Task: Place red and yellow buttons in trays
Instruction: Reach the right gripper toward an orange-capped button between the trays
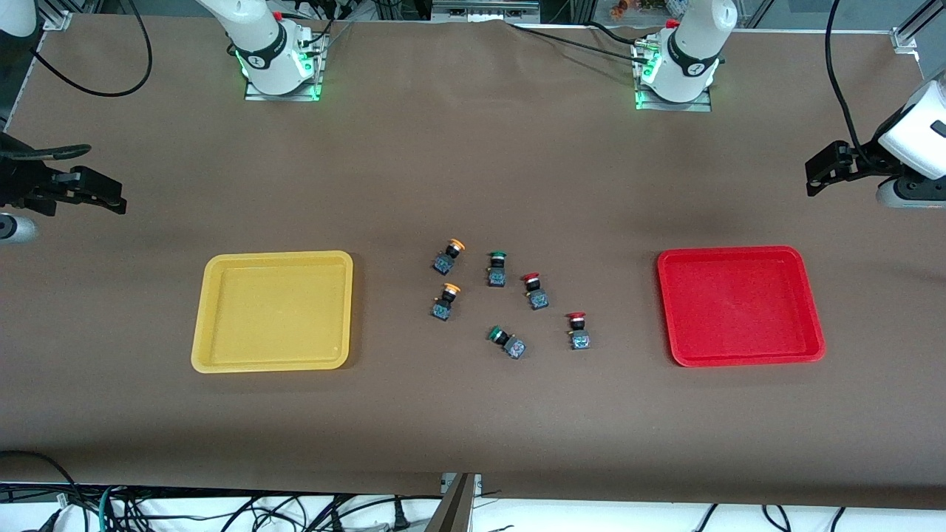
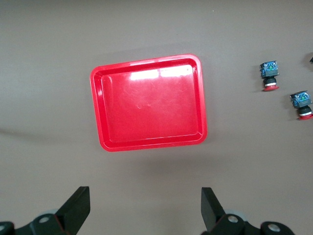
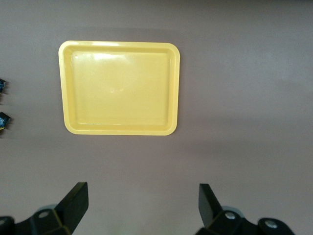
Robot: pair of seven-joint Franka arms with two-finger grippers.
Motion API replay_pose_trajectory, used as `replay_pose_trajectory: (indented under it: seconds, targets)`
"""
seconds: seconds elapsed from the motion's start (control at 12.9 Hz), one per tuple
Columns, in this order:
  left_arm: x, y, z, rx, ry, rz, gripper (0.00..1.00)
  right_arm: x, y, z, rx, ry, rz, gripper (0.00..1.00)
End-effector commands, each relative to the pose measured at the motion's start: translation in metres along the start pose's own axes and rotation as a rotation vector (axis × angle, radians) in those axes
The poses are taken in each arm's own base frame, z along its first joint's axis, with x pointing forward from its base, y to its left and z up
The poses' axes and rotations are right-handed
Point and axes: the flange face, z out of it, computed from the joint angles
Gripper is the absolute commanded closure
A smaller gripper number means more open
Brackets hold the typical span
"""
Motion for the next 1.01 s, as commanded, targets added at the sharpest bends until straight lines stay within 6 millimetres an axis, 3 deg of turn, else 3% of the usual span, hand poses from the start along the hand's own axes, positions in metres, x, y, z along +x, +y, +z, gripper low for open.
replay_pose_trajectory:
  seconds: [0.0,0.15,0.39,0.7,0.93]
  targets:
    - [-0.005,-0.002,-0.002,-0.021,0.004,-0.015,0.0,-0.001,0.002,-0.004,0.02,0.001,0.019,0.0]
    - [-0.005,-0.004,-0.002,-0.021,0.004,-0.022,0.0,0.0,0.003,-0.001,0.02,-0.002,0.019,0.0]
    - [-0.006,-0.014,-0.002,-0.021,0.001,-0.038,0.0,0.004,-0.001,0.02,0.022,-0.046,0.025,0.0]
    - [-0.008,-0.016,0.0,-0.025,-0.013,-0.043,0.0,0.026,-0.009,0.077,0.023,-0.141,-0.002,0.0]
    - [-0.008,-0.015,0.0,-0.031,-0.013,-0.043,0.0,0.049,-0.042,0.116,0.077,-0.148,0.042,0.0]
